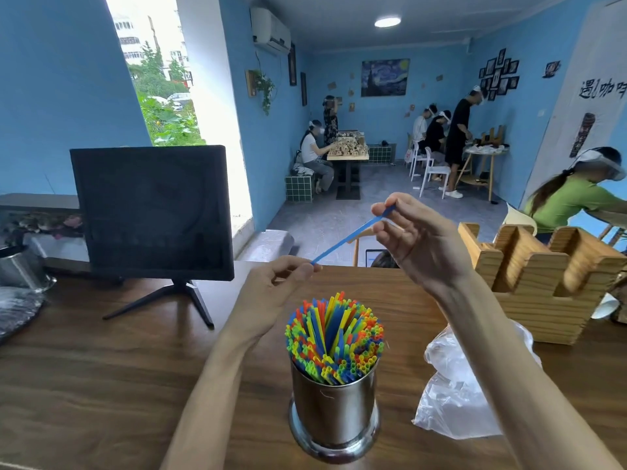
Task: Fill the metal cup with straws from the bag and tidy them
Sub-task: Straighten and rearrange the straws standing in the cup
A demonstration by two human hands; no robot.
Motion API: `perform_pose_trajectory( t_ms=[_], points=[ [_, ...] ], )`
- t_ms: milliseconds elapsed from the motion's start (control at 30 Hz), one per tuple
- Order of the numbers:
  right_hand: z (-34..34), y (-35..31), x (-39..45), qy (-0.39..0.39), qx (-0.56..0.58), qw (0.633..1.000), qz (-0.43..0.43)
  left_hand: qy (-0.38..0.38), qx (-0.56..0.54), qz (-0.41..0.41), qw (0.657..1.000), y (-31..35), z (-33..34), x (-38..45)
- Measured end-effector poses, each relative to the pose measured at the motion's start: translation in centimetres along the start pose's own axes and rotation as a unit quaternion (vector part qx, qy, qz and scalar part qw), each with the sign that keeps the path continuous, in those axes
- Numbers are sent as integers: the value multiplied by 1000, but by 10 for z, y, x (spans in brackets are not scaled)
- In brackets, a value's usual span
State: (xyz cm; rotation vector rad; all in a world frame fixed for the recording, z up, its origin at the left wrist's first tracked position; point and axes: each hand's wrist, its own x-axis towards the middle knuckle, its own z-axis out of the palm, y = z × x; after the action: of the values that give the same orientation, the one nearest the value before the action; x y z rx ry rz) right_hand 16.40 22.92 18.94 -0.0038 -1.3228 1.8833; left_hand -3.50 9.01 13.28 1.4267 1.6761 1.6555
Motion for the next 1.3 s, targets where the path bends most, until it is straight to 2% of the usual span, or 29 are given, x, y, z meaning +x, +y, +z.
perform_pose_trajectory(
  t_ms=[67, 167, 233, 300, 367, 433, 500, 633, 733, 867, 967, 1067, 1167, 1300],
  points=[
    [-5, 4, -3, 0, 42, 999, 17, 42, -104, -29, 993, 0, -4, 1],
    [-8, 13, -8, -30, 85, 994, 56, 77, -320, -71, 941, 1, -10, 1],
    [-14, 22, -12, -76, 74, 990, 92, 92, -422, -82, 898, 4, -8, 1],
    [-20, 33, -15, -134, 8, 984, 119, 115, -459, -62, 879, 8, -7, 2],
    [-24, 40, -14, -170, -114, 970, 128, 139, -426, -32, 893, 13, -5, 1],
    [-28, 46, -10, -127, -284, 945, 100, 159, -353, 11, 922, 15, -5, 0],
    [-32, 51, -5, -78, -414, 905, 64, 167, -289, 46, 942, 13, -6, 0],
    [-30, 58, 0, -130, -542, 828, 66, 144, -176, 63, 972, 13, 0, -2],
    [-26, 60, 1, -153, -594, 786, 80, 109, -126, 65, 984, 11, 7, -4],
    [-22, 60, 1, -158, -633, 754, 79, 77, -99, 42, 991, 3, 12, -2],
    [-21, 59, 1, -157, -642, 746, 81, 54, -64, 31, 996, -4, 13, 0],
    [-20, 58, 3, -170, -642, 741, 98, 30, 27, 28, 999, -13, 12, 0],
    [-21, 55, 7, -196, -645, 730, 113, -13, 140, 18, 990, -22, 11, 0],
    [-19, 53, 14, -237, -660, 699, 143, -95, 203, -32, 974, -25, 9, 0]
  ],
)
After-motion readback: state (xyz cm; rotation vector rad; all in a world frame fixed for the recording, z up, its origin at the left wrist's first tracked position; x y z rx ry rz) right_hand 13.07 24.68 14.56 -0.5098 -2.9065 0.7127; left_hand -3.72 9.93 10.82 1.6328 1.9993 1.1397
